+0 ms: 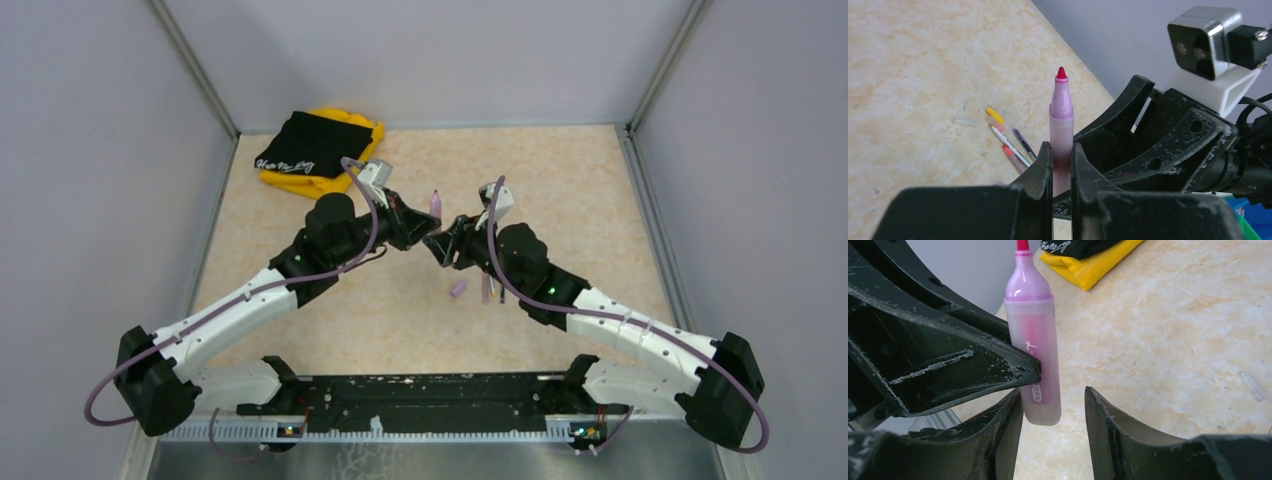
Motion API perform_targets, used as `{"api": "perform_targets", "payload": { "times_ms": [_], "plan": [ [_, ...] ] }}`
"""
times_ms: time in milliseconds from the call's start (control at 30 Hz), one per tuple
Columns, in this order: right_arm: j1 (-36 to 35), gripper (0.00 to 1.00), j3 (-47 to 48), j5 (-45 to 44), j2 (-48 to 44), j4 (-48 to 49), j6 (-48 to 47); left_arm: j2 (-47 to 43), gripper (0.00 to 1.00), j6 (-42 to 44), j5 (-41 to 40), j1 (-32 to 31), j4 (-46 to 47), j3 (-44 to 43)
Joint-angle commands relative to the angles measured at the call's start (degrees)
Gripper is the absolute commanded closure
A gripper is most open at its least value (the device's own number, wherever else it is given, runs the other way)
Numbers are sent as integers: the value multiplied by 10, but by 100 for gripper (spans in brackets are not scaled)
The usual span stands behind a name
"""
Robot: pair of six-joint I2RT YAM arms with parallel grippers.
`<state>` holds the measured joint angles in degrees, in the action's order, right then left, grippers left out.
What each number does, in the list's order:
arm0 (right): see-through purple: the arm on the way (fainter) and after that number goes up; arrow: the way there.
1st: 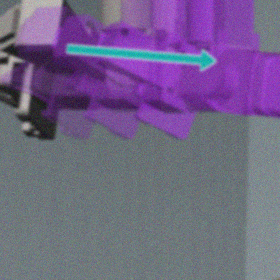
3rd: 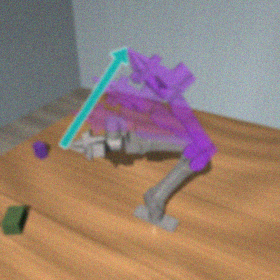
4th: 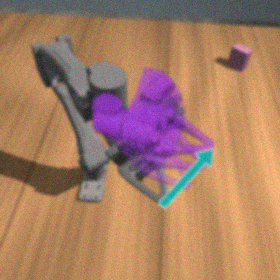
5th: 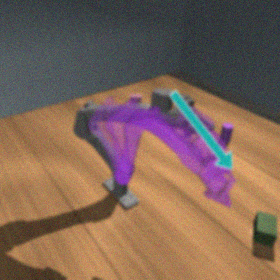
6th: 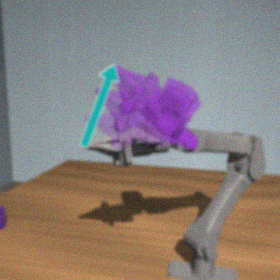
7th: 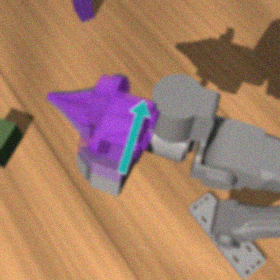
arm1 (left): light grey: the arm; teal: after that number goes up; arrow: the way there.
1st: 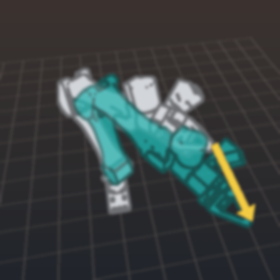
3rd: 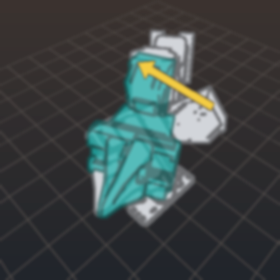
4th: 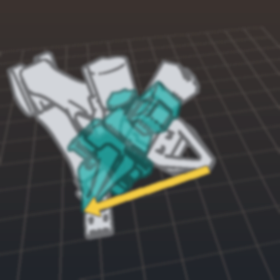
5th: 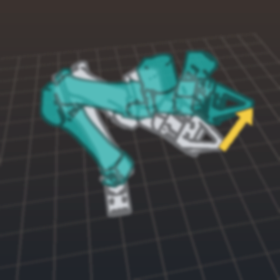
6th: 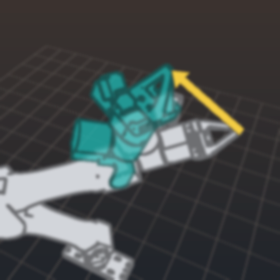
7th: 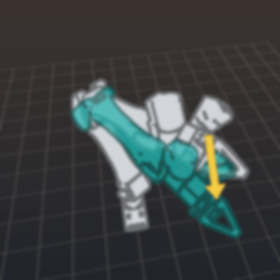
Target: Insert the pens into the pen caps
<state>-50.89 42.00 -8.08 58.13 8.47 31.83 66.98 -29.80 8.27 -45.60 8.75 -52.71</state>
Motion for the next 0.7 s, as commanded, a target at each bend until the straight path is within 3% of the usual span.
{"api": "perform_targets", "payload": {
  "times_ms": [0, 133, 333, 500, 667],
  "plan": [
    [-5, 56, 9, 14, 4, 34, 7, -16, 93, -6, 15, -3, 30, -7],
    [-5, 67, 10, 20, 2, 39, 9, -18, 90, -7, 14, -3, 31, -4],
    [-5, 85, 12, 27, 1, 49, 3, -15, 67, -1, 13, -3, 36, 1],
    [-6, 87, 10, 31, -4, 65, 10, -10, 59, -1, 15, -3, 37, 3],
    [-5, 87, 15, 41, -3, 74, 13, 3, 59, -1, 22, -3, 44, 6]
  ]
}}
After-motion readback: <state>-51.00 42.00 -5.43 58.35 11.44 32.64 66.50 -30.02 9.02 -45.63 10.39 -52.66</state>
